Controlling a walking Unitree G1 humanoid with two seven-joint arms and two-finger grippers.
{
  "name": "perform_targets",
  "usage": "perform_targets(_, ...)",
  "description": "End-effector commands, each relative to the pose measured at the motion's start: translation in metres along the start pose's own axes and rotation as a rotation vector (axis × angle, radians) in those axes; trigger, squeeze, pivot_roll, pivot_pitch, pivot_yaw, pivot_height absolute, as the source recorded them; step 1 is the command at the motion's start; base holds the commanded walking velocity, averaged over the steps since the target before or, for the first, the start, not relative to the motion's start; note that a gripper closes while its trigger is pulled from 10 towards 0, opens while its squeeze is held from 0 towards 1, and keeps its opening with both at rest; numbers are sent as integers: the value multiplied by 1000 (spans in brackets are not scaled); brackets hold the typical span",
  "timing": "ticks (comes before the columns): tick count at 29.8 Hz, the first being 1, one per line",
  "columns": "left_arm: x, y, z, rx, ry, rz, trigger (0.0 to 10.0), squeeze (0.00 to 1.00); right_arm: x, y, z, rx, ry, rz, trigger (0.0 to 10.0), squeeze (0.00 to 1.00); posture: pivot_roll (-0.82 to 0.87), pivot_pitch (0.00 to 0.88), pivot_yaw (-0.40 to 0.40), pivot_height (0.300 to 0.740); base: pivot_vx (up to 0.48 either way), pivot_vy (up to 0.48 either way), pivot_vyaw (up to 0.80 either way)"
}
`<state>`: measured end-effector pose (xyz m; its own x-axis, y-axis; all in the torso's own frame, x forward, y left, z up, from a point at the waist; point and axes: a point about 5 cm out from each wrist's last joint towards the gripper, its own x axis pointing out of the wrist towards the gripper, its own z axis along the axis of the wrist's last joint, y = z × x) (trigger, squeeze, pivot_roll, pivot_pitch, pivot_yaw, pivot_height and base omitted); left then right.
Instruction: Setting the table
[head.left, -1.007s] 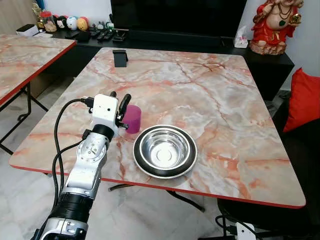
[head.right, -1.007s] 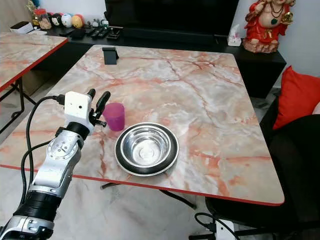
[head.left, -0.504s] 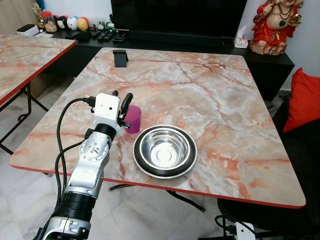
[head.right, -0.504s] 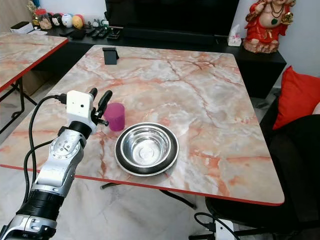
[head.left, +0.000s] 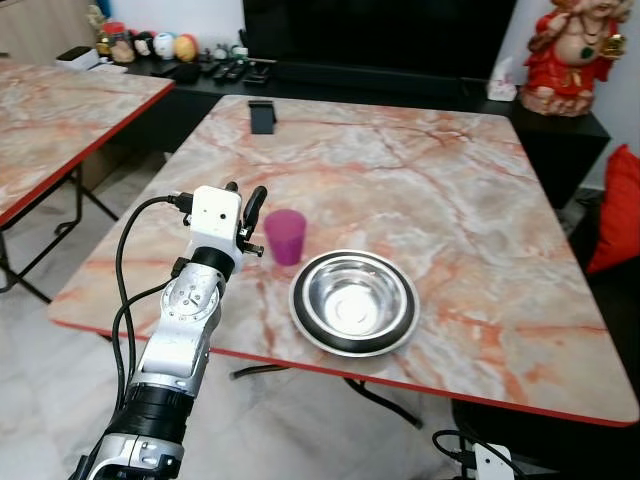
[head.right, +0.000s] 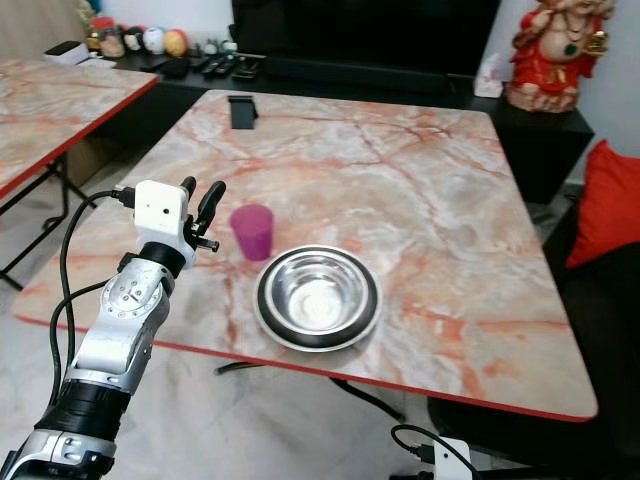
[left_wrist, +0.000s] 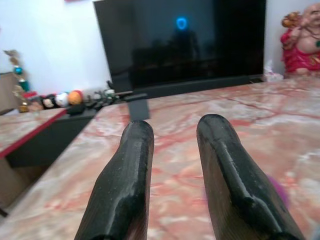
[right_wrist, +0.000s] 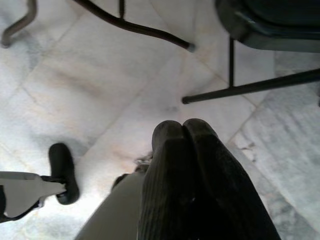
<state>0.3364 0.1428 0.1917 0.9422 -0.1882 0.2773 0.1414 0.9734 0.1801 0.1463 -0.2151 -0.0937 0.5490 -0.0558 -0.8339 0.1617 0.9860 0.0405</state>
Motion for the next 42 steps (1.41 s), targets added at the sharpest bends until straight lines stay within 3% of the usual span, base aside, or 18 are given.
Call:
perform_targets(1,4,2,6,13,-10,4,10000,0,0,0,-1,-7,11,3,10000,0,58,0,-21,740,0,270,0)
perform_targets(42,11,0,13,-9,-30,7,10000,0,0,2,-2,-15,15,3,10000,0,45,0,-15,740,0,278,0)
